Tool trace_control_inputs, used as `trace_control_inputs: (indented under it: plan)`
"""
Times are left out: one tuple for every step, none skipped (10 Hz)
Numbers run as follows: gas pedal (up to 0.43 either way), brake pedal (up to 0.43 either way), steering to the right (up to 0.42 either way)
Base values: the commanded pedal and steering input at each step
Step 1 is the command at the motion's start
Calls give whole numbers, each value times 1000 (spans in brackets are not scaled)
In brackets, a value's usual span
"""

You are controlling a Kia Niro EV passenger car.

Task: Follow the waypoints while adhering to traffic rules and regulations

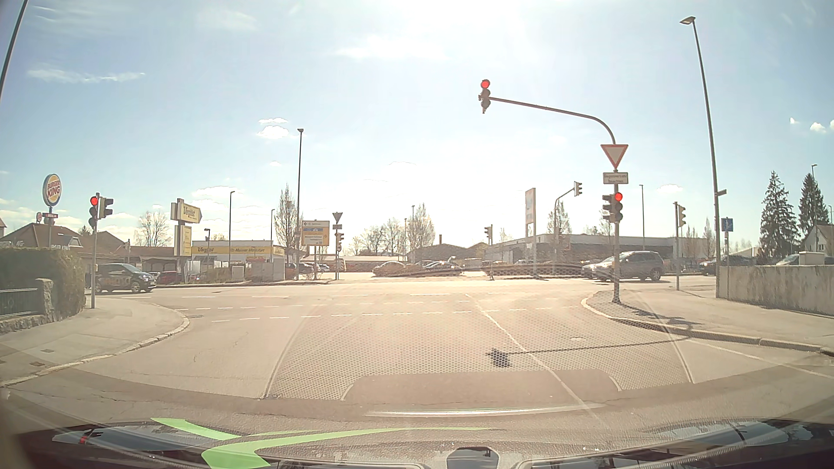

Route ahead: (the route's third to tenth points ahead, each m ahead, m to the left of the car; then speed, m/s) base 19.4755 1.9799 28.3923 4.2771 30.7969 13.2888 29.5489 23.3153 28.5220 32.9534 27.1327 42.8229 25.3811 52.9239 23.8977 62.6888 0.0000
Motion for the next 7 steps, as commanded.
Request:
trace_control_inputs:
  plan:
    - [0,335,0]
    - [0,335,0]
    - [0,329,-1]
    - [0,329,0]
    - [0,335,0]
    - [0,335,0]
    - [0,335,0]
